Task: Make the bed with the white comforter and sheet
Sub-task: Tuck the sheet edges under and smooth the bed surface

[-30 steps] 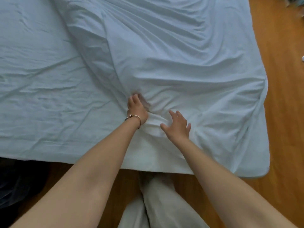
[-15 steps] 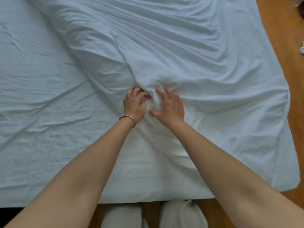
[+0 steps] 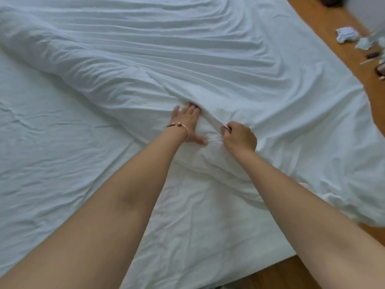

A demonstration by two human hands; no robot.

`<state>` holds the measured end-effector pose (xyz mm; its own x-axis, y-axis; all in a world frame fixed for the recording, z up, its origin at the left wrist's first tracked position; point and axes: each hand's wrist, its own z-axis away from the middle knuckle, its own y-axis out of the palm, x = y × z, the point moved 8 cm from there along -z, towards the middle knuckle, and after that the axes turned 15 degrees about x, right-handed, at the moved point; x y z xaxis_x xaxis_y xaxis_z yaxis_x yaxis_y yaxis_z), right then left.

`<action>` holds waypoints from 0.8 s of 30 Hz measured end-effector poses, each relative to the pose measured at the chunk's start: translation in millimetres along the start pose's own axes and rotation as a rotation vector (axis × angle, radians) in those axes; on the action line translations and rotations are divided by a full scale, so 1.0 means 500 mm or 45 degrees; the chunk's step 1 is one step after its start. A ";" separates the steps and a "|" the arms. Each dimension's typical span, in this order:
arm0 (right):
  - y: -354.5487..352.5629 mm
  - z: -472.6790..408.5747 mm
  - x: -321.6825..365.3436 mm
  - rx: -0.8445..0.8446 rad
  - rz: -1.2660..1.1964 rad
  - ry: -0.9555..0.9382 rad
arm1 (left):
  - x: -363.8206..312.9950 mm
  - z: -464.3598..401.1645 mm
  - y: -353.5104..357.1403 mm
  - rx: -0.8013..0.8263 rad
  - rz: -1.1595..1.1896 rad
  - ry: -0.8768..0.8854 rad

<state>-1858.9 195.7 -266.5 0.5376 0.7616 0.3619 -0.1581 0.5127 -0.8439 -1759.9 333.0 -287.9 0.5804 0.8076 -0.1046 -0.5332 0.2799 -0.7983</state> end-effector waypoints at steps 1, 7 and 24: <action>-0.001 0.004 -0.001 -0.007 0.016 -0.007 | -0.008 -0.006 -0.002 0.021 -0.076 0.023; 0.019 0.033 -0.071 0.066 -0.274 0.187 | -0.022 0.041 0.086 0.105 -0.121 0.095; 0.209 0.246 0.188 0.410 0.193 -0.435 | 0.178 0.349 0.209 -0.500 0.225 0.223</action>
<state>-1926.6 369.3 -272.1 0.1950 0.8959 0.3991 -0.4908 0.4415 -0.7512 -1871.1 524.8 -277.2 0.6149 0.7159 -0.3308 -0.3792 -0.0994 -0.9200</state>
